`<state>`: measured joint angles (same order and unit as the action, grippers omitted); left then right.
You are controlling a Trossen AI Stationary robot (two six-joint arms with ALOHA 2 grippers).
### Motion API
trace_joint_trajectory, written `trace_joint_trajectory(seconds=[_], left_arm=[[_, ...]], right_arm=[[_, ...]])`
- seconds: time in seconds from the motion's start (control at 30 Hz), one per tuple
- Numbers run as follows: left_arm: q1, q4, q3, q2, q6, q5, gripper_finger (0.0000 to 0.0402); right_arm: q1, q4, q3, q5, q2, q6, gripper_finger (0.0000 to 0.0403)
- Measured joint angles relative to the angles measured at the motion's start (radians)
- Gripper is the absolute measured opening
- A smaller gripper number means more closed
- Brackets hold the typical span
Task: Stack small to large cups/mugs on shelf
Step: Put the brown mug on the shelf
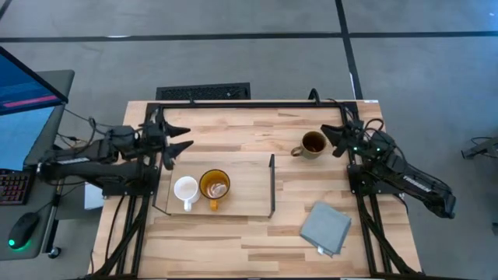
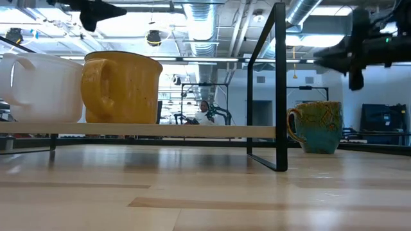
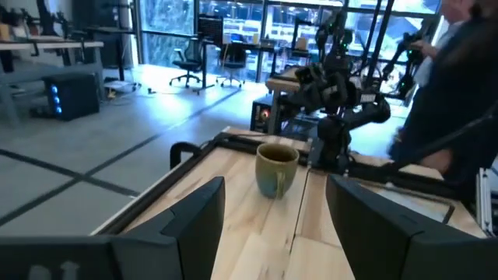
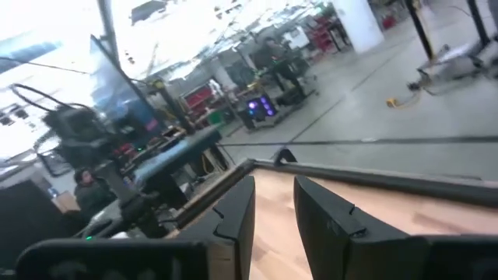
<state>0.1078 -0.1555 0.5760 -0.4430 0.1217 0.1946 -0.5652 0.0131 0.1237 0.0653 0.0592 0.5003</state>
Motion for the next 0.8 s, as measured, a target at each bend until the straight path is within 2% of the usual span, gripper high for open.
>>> trace_joint_trajectory(seconds=[0.2, 0.43, 0.5, 0.63, 0.8], left_arm=[[0.0, 0.042, -0.073, 0.075, 0.004, -0.001, 0.0215], [0.0, 0.042, -0.076, 0.093, -0.012, 0.012, 0.0215], [0.0, 0.04, -0.076, 0.09, -0.02, 0.022, 0.0215], [0.0, 0.032, -0.077, 0.088, -0.023, 0.023, 0.0215], [0.0, 0.004, -0.077, 0.088, -0.022, 0.026, 0.0215]], right_arm=[[0.002, -0.303, 0.204, 0.043, 0.082, -0.029, 0.0113], [0.001, -0.615, 0.463, 0.045, 0.297, 0.047, 0.0113], [0.002, -0.683, 0.52, 0.075, 0.368, 0.079, 0.0113], [0.002, -0.689, 0.601, 0.202, 0.48, 0.071, 0.0113], [0.002, -0.652, 0.649, 0.218, 0.554, 0.148, 0.0113]])
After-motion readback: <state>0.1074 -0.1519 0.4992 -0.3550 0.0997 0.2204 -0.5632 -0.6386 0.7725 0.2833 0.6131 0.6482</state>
